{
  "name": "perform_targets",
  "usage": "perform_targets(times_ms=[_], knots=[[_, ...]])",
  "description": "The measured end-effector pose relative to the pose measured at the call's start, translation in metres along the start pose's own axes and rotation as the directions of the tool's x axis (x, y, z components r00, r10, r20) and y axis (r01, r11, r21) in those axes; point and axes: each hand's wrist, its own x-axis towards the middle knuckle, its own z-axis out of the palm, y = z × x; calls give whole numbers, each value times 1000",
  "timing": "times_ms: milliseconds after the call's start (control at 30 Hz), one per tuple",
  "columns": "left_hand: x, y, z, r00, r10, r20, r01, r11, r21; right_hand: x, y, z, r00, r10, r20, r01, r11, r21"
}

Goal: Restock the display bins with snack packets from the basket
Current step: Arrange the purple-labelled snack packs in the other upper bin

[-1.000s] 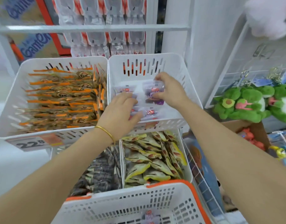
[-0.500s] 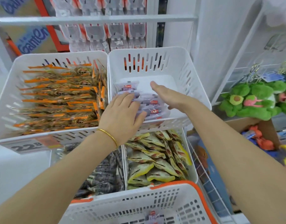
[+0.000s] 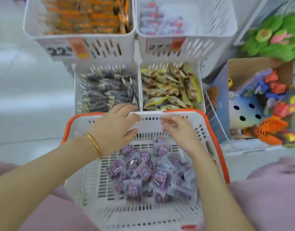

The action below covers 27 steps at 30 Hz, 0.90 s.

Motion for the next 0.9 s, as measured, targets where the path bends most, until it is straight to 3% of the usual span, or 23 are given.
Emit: perform_targets(times_ms=[200,333,467,533,733,800,900], knots=[[-22,7,22,990,-55,129,51,998,34,-3,116,67,916,335,-219,-377,907,-188],[-26,3,29,972,-75,221,55,994,94,29,142,82,885,408,-226,-438,893,-102],[-22,-6,34,985,-48,167,41,998,42,61,169,89,861,475,-183,-479,878,28],[-19,-9,37,990,-33,134,28,999,39,65,182,92,853,498,-157,-505,863,-10],[-12,-6,42,965,-92,247,92,996,13,56,173,84,920,374,-116,-383,921,-69],[-7,-5,41,947,-99,305,94,995,33,47,152,75,946,299,-128,-307,951,-49],[-1,-6,38,948,-129,291,161,983,-88,34,107,54,970,197,-144,-190,980,61]])
